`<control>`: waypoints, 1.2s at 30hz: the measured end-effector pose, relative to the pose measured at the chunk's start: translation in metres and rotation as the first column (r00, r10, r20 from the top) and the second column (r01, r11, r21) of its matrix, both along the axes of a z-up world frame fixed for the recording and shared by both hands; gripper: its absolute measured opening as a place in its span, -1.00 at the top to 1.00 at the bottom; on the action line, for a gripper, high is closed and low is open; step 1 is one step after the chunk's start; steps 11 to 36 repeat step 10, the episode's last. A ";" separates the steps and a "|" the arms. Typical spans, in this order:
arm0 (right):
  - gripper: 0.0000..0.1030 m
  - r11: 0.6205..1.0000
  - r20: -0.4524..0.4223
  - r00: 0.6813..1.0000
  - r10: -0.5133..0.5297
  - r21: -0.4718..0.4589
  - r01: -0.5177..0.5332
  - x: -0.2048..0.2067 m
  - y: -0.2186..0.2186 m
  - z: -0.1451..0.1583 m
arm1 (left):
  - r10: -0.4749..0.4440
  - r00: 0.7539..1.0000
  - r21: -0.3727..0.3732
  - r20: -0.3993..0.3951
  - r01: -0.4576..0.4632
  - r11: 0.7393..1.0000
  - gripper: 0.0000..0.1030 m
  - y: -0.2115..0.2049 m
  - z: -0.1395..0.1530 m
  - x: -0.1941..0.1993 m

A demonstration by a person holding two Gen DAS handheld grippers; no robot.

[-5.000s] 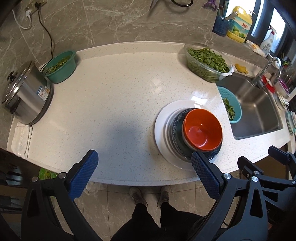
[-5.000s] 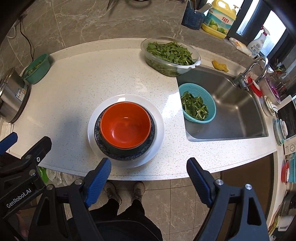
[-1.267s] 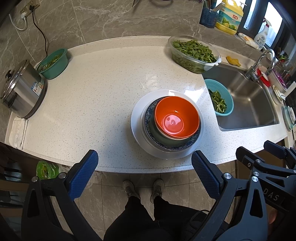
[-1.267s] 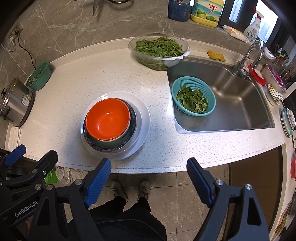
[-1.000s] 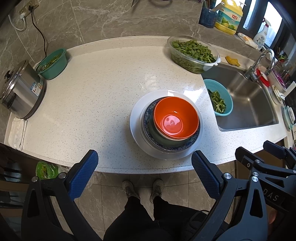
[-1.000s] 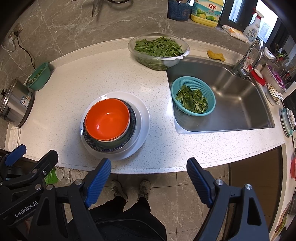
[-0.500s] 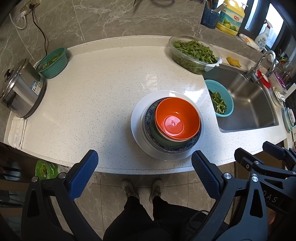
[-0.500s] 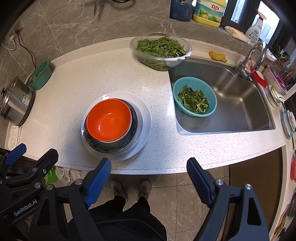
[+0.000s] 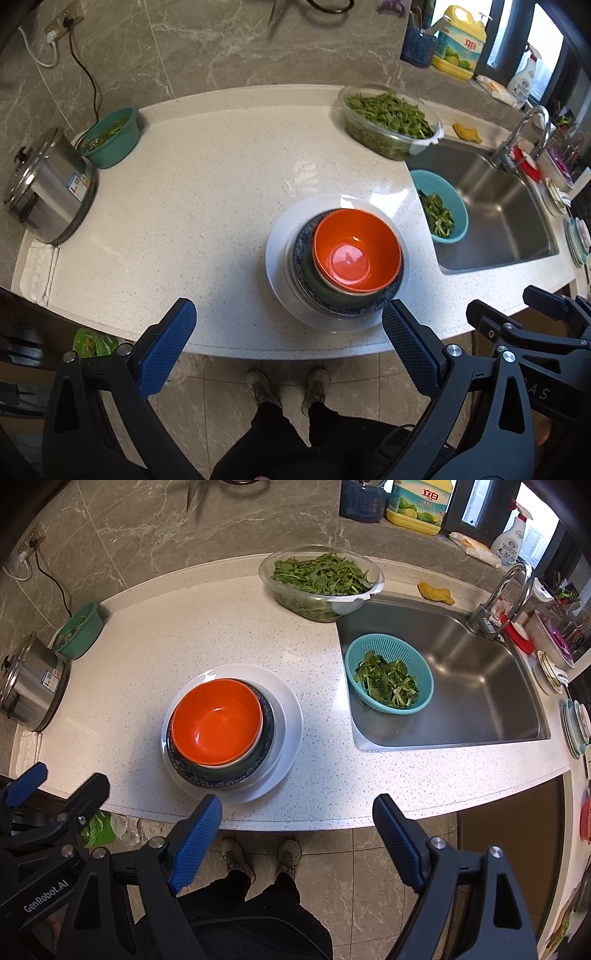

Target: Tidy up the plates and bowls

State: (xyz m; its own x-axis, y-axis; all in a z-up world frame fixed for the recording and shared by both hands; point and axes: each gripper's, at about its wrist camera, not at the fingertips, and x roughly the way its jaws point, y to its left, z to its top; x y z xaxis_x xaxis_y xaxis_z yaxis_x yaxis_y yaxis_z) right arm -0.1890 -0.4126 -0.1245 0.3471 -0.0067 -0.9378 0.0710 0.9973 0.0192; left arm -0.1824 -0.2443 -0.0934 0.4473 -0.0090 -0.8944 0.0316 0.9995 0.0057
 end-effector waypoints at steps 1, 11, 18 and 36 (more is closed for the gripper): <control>-0.67 1.000 0.000 1.000 0.000 0.000 0.000 0.000 0.000 0.000 | 0.003 1.000 -0.001 0.007 -0.003 1.000 -0.99 0.001 0.001 0.000; -0.67 1.000 -0.004 1.000 -0.001 0.003 0.001 0.005 -0.004 -0.001 | 0.005 1.000 0.001 0.031 -0.005 1.000 -0.99 0.002 0.002 0.002; -0.67 1.000 -0.004 1.000 -0.001 0.003 0.001 0.005 -0.004 -0.001 | 0.005 1.000 0.001 0.031 -0.005 1.000 -0.99 0.002 0.002 0.002; -0.67 1.000 -0.004 1.000 -0.001 0.003 0.001 0.005 -0.004 -0.001 | 0.005 1.000 0.001 0.031 -0.005 1.000 -0.99 0.002 0.002 0.002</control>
